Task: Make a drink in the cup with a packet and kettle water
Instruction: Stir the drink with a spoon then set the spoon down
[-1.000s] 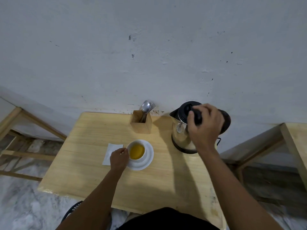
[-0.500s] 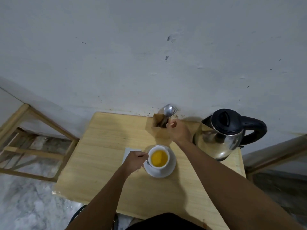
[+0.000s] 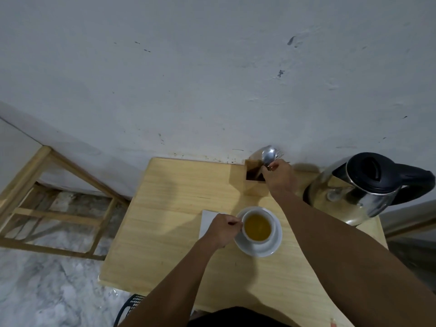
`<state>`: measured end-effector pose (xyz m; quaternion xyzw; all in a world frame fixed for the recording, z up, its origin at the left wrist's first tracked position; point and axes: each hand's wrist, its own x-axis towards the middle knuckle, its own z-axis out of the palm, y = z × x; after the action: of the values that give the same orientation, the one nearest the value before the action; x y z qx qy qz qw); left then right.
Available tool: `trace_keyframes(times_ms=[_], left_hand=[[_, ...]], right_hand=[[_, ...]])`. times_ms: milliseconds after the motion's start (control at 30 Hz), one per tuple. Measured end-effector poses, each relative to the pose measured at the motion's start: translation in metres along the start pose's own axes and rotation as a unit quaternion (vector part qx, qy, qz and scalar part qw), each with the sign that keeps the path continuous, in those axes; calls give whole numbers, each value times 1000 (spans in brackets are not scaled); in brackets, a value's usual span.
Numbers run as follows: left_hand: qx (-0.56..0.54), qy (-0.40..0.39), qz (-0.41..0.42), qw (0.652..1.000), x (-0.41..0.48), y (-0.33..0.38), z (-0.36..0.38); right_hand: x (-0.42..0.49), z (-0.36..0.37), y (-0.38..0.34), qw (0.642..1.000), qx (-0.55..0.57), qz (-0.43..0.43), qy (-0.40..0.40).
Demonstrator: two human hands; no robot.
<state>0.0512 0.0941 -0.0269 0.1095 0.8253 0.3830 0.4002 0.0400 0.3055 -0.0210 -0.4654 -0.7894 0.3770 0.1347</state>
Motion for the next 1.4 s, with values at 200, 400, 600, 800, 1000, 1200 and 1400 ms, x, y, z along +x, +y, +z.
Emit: trace_keyframes(times_ms=[200, 400, 600, 800, 1000, 1200, 1400], left_hand=[[2, 0, 11, 1000, 1, 0, 0], [-7, 1, 10, 1000, 4, -5, 0], [-6, -4, 12, 1000, 3, -5, -1], [-6, 8, 23, 1000, 1, -5, -1], [9, 28, 38, 999, 1, -7, 1], [8, 46, 58, 997, -9, -5, 7], [7, 65, 49, 997, -13, -6, 13]], right_hand=[[-2, 0, -7, 999, 3, 11, 32], [-4, -2, -13, 999, 5, 39, 37], [-21, -16, -27, 989, 109, 26, 93], [-66, -68, -40, 942, 284, -127, 129], [-107, -108, -24, 921, 309, -209, 115], [-128, -102, 23, 969, 208, -127, -43], [-152, -98, 58, 972, 138, -35, -185]])
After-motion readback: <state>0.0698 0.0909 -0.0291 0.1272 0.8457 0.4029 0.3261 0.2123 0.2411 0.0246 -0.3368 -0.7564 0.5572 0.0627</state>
